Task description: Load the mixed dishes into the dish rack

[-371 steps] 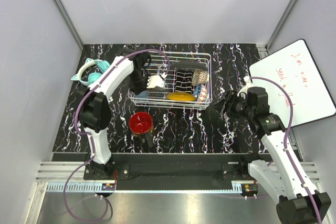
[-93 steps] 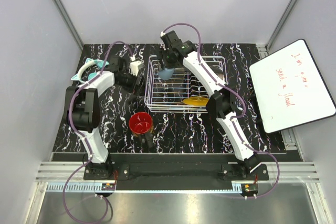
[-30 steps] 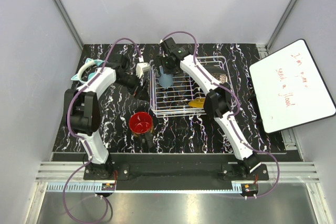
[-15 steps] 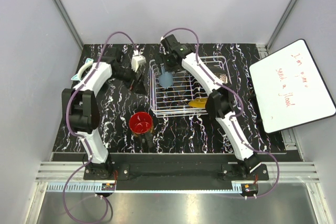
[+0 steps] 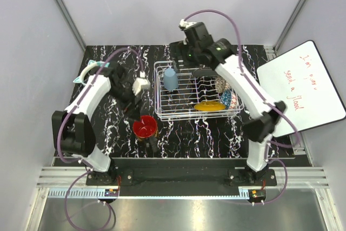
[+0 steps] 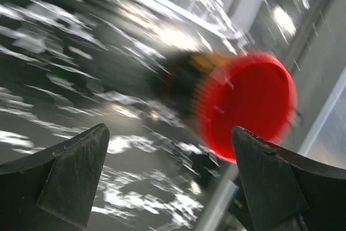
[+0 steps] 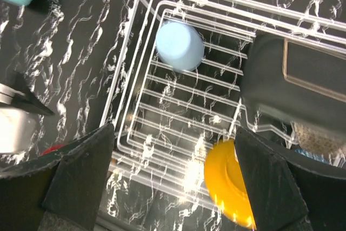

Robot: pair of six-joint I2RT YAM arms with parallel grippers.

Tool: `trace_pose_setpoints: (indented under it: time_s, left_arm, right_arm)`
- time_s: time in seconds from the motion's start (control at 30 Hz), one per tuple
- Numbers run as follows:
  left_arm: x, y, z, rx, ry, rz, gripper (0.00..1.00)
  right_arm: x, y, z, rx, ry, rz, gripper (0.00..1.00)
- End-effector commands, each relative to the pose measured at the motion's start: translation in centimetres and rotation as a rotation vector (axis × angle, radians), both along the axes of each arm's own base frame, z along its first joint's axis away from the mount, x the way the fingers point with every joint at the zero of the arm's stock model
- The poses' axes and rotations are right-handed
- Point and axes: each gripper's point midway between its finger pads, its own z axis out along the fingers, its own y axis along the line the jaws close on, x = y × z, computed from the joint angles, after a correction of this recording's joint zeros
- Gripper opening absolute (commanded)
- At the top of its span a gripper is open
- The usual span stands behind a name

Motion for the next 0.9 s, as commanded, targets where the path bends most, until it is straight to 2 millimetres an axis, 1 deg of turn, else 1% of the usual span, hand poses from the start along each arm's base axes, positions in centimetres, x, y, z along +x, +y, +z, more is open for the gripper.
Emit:
trace_pose_setpoints:
  time_s: [0.0,0.03,0.07,0.1,0.13,0.17,0.2,0.23,0.27,0.3,0.33,0.37,0.4,0.43,0.47,0.5,0.57,0.6,0.67,0.73,0.83,0.87]
  left_arm:
    - [-6.6,0.5,-2.0,0.095,0.061,-0.139,0.99]
    - [-6.6,0.3,-2.2,0.093,0.054,-0.133,0.99]
    - [-6.7,0.1,-2.4,0.094,0.049,-0.133,0.99]
    - [-6.7,-0.1,-2.6,0.091,0.050,-0.132,0.99]
    - [-6.4,-0.2,-2.8,0.088,0.047,-0.125,0.99]
    - [-6.4,-0.5,-3.1,0.085,0.062,-0.126,0.99]
    - [-6.2,-0.6,-3.4,0.080,0.066,-0.125,0.99]
    - [-5.9,-0.8,-3.7,0.077,0.064,-0.122,0.99]
    - [-6.0,-1.0,-4.3,0.079,0.074,-0.128,0.99]
    - [-5.9,-1.1,-4.8,0.084,0.075,-0.130,0.99]
    - [-5.8,-1.1,-5.8,0.088,0.067,-0.130,0.99]
    - [-5.8,-1.1,-6.8,0.105,0.078,-0.135,0.99]
    - [-5.7,-1.2,-7.4,0.109,0.083,-0.134,0.99]
    - [-5.3,-1.3,-7.9,0.108,0.079,-0.129,0.99]
    - [-5.4,-1.5,-8.6,0.107,0.104,-0.131,0.99]
    - [-5.3,-1.6,-8.8,0.105,0.112,-0.132,0.99]
    - [-5.1,-1.8,-9.6,0.103,0.123,-0.131,0.99]
    - [-5.1,-1.8,-9.9,0.102,0.126,-0.133,0.99]
    - [-5.0,-1.8,-10.4,0.101,0.121,-0.139,0.99]
    - [-5.1,-1.7,-10.8,0.107,0.121,-0.136,0.99]
    - [-5.3,-1.8,-10.5,0.096,0.113,-0.140,0.97]
    - [-5.2,-2.0,-9.8,0.080,0.086,-0.140,0.96]
  right_arm:
    - [-3.6,-2.7,3.6,0.064,-0.080,-0.033,1.00]
    - [-4.2,-3.1,3.6,0.068,-0.077,-0.037,1.00]
    - [-5.1,-3.8,4.7,0.092,-0.093,-0.045,1.00]
    - [-5.7,-4.2,3.3,0.079,-0.061,-0.049,1.00]
    - [-6.4,-4.4,3.1,0.090,-0.047,-0.055,1.00]
    - [-7.2,-5.0,3.9,0.111,-0.062,-0.056,1.00]
    - [-7.7,-5.4,2.5,0.093,-0.036,-0.065,1.00]
    - [-8.1,-5.8,2.3,0.102,-0.033,-0.078,1.00]
    - [-9.0,-6.5,3.0,0.120,-0.048,-0.087,1.00]
    - [-9.5,-7.0,1.6,0.105,-0.024,-0.093,1.00]
    - [-10.0,-7.3,1.6,0.120,-0.021,-0.106,1.00]
    - [-10.9,-8.0,2.2,0.139,-0.035,-0.111,1.00]
    - [-11.5,-8.4,1.0,0.128,-0.013,-0.120,1.00]
    - [-12.1,-8.8,0.8,0.138,-0.002,-0.132,1.00]
    - [-12.9,-9.5,1.2,0.151,-0.009,-0.140,1.00]
    - [-13.3,-10.0,0.5,0.143,0.008,-0.155,1.00]
    - [-14.5,-10.7,0.8,0.166,0.012,-0.171,1.00]
    - [-14.8,-10.8,0.2,0.164,0.026,-0.172,1.00]
    - [-15.5,-11.3,0.1,0.172,0.034,-0.184,1.00]
    - [-15.9,-11.4,-0.4,0.174,0.054,-0.186,1.00]
    - [-16.0,-11.1,-0.6,0.183,0.067,-0.178,1.00]
    - [-15.9,-10.9,-0.8,0.181,0.076,-0.177,1.00]
